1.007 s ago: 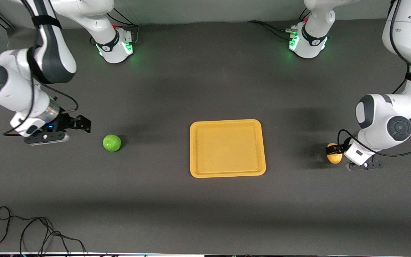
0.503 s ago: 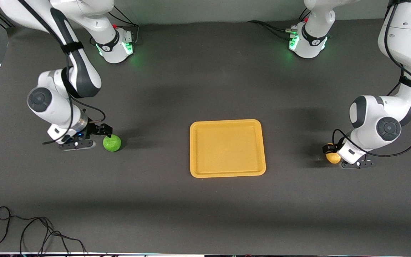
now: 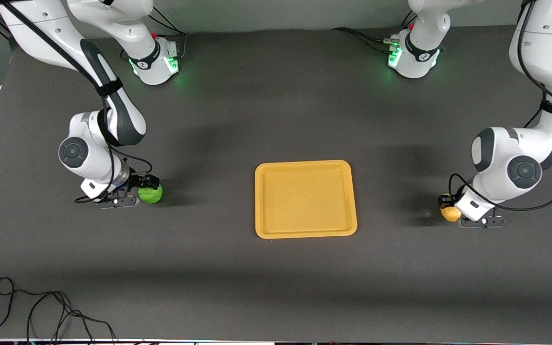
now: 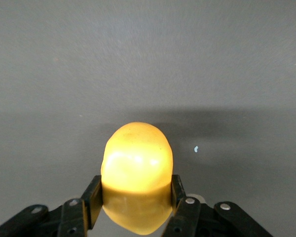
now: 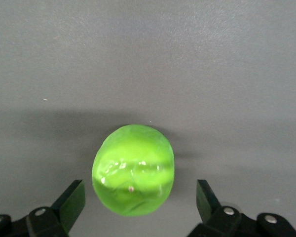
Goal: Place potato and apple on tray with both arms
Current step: 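Grasp the potato with the left gripper while the right gripper grasps the apple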
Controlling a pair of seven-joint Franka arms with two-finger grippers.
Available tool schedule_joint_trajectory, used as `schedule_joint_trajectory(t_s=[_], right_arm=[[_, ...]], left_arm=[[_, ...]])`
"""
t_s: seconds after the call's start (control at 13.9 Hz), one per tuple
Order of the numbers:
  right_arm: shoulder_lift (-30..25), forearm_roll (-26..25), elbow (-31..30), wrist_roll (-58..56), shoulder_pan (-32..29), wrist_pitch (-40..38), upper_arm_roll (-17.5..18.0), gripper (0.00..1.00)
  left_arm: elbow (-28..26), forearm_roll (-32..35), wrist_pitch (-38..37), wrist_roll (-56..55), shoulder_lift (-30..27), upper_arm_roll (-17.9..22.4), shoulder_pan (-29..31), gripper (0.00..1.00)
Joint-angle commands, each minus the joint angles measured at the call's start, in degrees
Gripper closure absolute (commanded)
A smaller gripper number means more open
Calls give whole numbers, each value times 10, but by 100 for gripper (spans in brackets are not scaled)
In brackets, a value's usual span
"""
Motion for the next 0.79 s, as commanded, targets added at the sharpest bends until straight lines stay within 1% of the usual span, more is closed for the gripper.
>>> schedule_joint_trajectory(t_s=[0.0, 0.07, 0.22, 0.36, 0.43, 0.5, 0.58, 0.72], right_arm=[[29, 2, 5, 21, -1, 36, -1, 0], [35, 3, 5, 35, -2, 46, -1, 0], [49, 4, 5, 40, 1, 56, -1, 0], [50, 4, 5, 41, 3, 56, -1, 0], [49, 4, 7, 47, 4, 53, -1, 6], [45, 4, 10, 53, 4, 46, -1, 29], [38, 4, 11, 53, 4, 35, -1, 41], [23, 4, 33, 50, 4, 1, 0, 49]], left_arm=[[3, 0, -65, -8, -87, -13, -11, 100], [4, -2, -79, -8, -112, -25, -14, 100], [32, -9, -140, -7, -143, -35, -28, 100], [81, -57, -221, -7, -159, -36, -47, 100], [99, -70, -254, -8, -165, -37, -49, 100], [114, -74, -279, -7, -172, -37, -53, 100], [127, -75, -299, -7, -177, -37, -58, 100], [156, -101, -346, -10, -187, -41, -59, 100]])
